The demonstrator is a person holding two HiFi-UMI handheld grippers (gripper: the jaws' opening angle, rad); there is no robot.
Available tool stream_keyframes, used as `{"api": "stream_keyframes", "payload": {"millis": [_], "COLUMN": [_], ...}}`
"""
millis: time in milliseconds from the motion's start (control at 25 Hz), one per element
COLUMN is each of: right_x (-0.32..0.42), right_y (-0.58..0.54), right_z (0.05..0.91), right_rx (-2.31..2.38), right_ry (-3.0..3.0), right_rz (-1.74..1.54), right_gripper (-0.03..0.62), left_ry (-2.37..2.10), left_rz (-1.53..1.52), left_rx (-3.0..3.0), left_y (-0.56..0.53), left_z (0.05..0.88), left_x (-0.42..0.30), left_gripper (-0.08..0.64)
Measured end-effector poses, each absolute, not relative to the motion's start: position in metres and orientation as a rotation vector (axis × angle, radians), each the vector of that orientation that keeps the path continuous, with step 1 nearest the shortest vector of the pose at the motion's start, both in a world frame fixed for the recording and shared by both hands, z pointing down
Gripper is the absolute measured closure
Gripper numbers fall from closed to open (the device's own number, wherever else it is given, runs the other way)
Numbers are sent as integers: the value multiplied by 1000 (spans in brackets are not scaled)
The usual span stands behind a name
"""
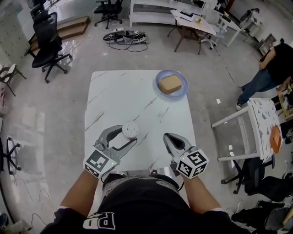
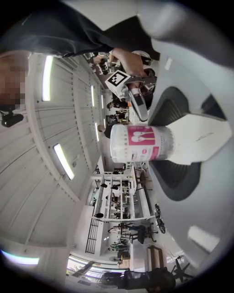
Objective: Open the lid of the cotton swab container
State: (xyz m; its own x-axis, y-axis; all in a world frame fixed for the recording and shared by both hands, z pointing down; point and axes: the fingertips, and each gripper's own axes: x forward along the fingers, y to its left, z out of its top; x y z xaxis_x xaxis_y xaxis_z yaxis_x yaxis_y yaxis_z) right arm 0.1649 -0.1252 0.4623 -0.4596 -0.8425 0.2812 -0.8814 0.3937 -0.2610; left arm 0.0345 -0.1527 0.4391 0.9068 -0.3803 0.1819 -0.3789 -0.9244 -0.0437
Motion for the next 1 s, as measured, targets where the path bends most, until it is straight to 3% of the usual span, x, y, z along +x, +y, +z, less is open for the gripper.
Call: {"api": "stream_keyframes", "payload": {"millis": [880,1000], "right_x": [157,158], "right_y": [-136,-136], "right_z": [439,437], "right_rx": [1394,1357], "right_ry": [-2533,-2516], "right_rz": [357,317], "right_gripper": [589,536], "left_ry": [711,715], "left_rz": [-317,-317], "left_rx": [-3064,-3064], "left_y": [-162,-160], "left_z": [455,455], "left_x": [3,3], "left_gripper": [273,273]}}
